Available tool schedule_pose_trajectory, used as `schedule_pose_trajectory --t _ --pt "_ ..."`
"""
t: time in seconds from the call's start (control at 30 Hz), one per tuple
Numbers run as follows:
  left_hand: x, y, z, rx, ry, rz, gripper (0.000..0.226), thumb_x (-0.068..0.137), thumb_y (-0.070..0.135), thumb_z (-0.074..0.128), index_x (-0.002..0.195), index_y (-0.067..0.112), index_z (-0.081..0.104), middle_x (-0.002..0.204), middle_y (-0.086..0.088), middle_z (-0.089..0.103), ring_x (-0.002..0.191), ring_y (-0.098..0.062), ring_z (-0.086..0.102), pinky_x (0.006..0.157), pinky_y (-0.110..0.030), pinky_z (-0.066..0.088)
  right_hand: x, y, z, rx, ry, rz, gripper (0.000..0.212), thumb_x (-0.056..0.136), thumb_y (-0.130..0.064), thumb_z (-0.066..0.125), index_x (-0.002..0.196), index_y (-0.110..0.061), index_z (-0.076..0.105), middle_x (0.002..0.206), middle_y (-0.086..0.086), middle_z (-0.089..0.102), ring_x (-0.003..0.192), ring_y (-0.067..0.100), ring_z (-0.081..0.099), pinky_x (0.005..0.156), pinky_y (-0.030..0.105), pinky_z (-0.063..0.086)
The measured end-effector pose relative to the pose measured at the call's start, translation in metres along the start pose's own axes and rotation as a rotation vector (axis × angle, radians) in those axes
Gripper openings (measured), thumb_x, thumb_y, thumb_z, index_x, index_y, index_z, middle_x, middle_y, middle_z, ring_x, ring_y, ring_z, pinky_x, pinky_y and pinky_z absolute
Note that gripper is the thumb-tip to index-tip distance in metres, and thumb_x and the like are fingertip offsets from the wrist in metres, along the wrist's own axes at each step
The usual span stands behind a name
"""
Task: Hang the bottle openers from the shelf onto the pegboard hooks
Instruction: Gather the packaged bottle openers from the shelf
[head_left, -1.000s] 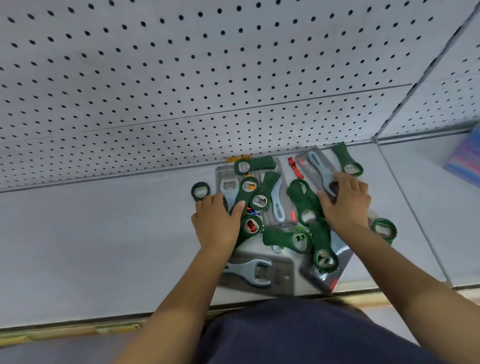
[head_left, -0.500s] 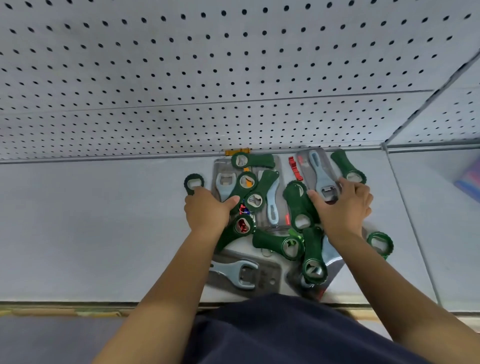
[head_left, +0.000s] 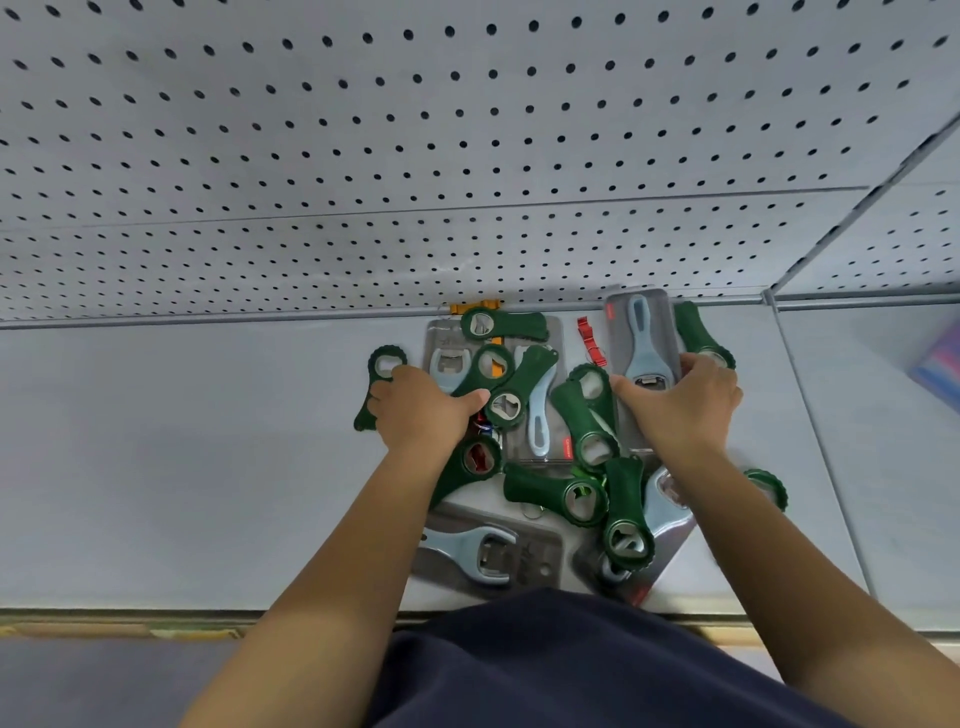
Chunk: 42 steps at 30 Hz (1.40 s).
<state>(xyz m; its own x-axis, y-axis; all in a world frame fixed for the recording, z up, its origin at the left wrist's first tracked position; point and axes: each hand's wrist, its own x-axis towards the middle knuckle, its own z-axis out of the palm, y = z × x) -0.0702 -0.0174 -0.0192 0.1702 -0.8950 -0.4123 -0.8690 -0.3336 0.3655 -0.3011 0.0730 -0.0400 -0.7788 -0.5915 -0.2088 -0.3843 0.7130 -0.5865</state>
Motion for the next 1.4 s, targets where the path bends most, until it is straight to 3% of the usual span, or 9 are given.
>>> schedule_pose_trajectory --t 0.17,0.27,0.63,0.73,0.93,1.03,1.17,1.3,1.4 --pt "0.003 -0.001 -0.003 -0.043 -0.015 -0.001 0.104 0.047 0.082 0.073 0.110 0.000 0.063 0.109 -0.018 0.068 0.106 -0.035 0.062 0.087 -0.046 0.055 -0.003 -0.001 -0.003 0.142 0.034 -0.021 0.068 0.052 -0.069 0.077 0.102 -0.023 0.068 0.098 -0.001 0.067 0.100 0.025 0.062 0.081 0.041 0.059" --pt "0.006 -0.001 -0.005 -0.083 -0.061 -0.008 0.108 0.043 0.079 0.074 0.114 -0.002 0.063 0.111 -0.021 0.069 0.105 -0.039 0.066 0.088 -0.051 0.057 -0.007 -0.004 -0.003 0.193 -0.001 -0.007 0.076 0.051 -0.077 0.076 0.106 -0.026 0.066 0.104 -0.002 0.066 0.096 0.019 0.065 0.079 0.040 0.061" --pt "-0.001 0.002 -0.012 -0.292 -0.171 -0.056 0.066 0.062 0.052 0.091 0.096 0.001 0.066 0.092 -0.015 0.071 0.084 -0.030 0.071 0.078 -0.045 0.062 -0.029 -0.016 0.012 0.168 -0.138 -0.076 0.081 0.051 -0.075 0.077 0.114 -0.026 0.064 0.111 -0.002 0.063 0.096 0.015 0.064 0.083 0.039 0.060" --pt "-0.002 0.003 -0.013 -0.390 -0.163 -0.081 0.064 0.072 0.059 0.081 0.098 0.003 0.065 0.093 -0.010 0.070 0.088 -0.025 0.067 0.083 -0.042 0.059 -0.036 -0.017 0.018 0.178 -0.174 -0.125 0.078 0.054 -0.073 0.077 0.115 -0.027 0.064 0.111 -0.002 0.062 0.098 0.015 0.063 0.083 0.038 0.060" --pt "-0.004 0.005 -0.020 -0.515 -0.041 -0.107 0.028 0.101 0.027 0.054 0.086 0.006 0.063 0.066 -0.002 0.050 0.055 -0.012 0.044 0.050 -0.024 0.033 -0.038 -0.017 0.025 0.203 -0.224 -0.189 0.075 0.054 -0.073 0.078 0.114 -0.030 0.064 0.110 -0.003 0.064 0.096 0.014 0.065 0.083 0.038 0.060" --pt "-0.008 0.001 -0.025 -0.582 0.032 -0.073 0.025 0.102 0.019 0.052 0.100 -0.002 0.065 0.070 -0.006 0.053 0.057 -0.014 0.046 0.052 -0.023 0.037 -0.042 -0.021 0.018 0.249 -0.237 -0.209 0.071 0.060 -0.067 0.080 0.118 -0.029 0.064 0.106 -0.005 0.067 0.092 0.011 0.066 0.078 0.036 0.061" --pt "-0.024 0.001 -0.036 -0.655 0.188 -0.025 0.016 0.104 0.023 0.050 0.107 0.008 0.055 0.088 -0.001 0.057 0.076 -0.013 0.058 0.059 -0.018 0.043 -0.052 -0.028 0.002 0.402 -0.279 -0.205 0.066 0.071 -0.054 0.084 0.125 -0.033 0.051 0.096 -0.012 0.064 0.082 0.003 0.065 0.067 0.019 0.052" --pt "-0.044 -0.007 -0.047 -0.720 0.314 0.057 0.014 0.104 0.027 0.051 0.105 0.013 0.052 0.098 0.001 0.059 0.088 -0.017 0.062 0.070 -0.020 0.050 -0.062 -0.037 -0.009 0.456 -0.401 -0.238 0.075 0.067 -0.049 0.088 0.127 -0.033 0.045 0.091 0.000 0.071 0.076 0.015 0.073 0.064 0.031 0.061" --pt "-0.059 -0.020 -0.057 -0.846 0.362 0.007 0.012 0.104 0.026 0.052 0.104 0.014 0.052 0.092 0.006 0.058 0.082 -0.009 0.062 0.058 -0.010 0.046 -0.070 -0.043 -0.013 0.475 -0.504 -0.276 0.072 0.070 -0.039 0.089 0.126 -0.031 0.045 0.094 0.006 0.074 0.079 0.021 0.075 0.070 0.041 0.064"
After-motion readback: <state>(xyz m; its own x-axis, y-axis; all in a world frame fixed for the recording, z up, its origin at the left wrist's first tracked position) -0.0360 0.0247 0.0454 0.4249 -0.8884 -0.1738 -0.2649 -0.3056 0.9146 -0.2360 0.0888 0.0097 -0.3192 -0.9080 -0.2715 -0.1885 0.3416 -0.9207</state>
